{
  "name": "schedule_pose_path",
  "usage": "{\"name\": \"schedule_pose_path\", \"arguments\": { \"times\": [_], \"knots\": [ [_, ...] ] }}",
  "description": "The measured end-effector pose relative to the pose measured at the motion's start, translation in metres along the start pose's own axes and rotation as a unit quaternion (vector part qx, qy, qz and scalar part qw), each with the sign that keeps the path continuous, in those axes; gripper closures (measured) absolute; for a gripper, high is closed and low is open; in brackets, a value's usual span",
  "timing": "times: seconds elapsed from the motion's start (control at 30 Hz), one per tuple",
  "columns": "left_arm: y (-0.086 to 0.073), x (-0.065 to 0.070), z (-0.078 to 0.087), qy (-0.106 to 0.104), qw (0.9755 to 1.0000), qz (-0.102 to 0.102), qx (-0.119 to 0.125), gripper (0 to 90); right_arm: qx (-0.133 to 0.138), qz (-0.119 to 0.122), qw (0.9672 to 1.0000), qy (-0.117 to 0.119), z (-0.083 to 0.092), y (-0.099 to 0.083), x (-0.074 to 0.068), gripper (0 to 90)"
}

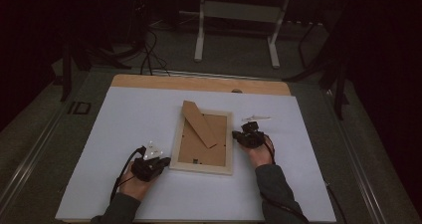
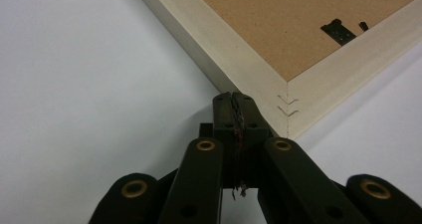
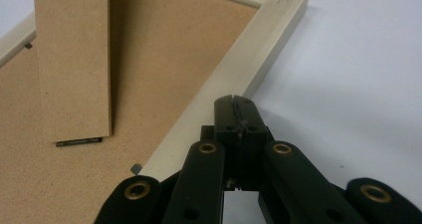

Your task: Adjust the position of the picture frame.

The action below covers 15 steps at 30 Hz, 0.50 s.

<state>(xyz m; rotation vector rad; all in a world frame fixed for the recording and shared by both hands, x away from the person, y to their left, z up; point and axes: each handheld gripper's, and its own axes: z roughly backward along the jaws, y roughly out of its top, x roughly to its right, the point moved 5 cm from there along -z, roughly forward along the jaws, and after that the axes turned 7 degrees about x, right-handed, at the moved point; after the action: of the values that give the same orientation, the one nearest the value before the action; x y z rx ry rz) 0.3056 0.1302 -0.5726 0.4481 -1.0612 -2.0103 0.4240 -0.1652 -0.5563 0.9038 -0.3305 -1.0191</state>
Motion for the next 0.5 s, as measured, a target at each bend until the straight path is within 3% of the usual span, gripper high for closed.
{"name": "schedule_pose_path", "arguments": {
  "times": [0.27,0.5],
  "knots": [
    [0.0,0.002,0.0,-0.006,1.0,-0.001,0.0,90.0,-0.004,-0.007,1.0,0.002,-0.001,0.0,0.002,89.9],
    [0.0,0.01,0.0,-0.031,0.9994,-0.012,-0.003,90.0,-0.01,-0.008,0.9999,0.006,-0.002,0.001,0.004,89.9]
  ]
}}
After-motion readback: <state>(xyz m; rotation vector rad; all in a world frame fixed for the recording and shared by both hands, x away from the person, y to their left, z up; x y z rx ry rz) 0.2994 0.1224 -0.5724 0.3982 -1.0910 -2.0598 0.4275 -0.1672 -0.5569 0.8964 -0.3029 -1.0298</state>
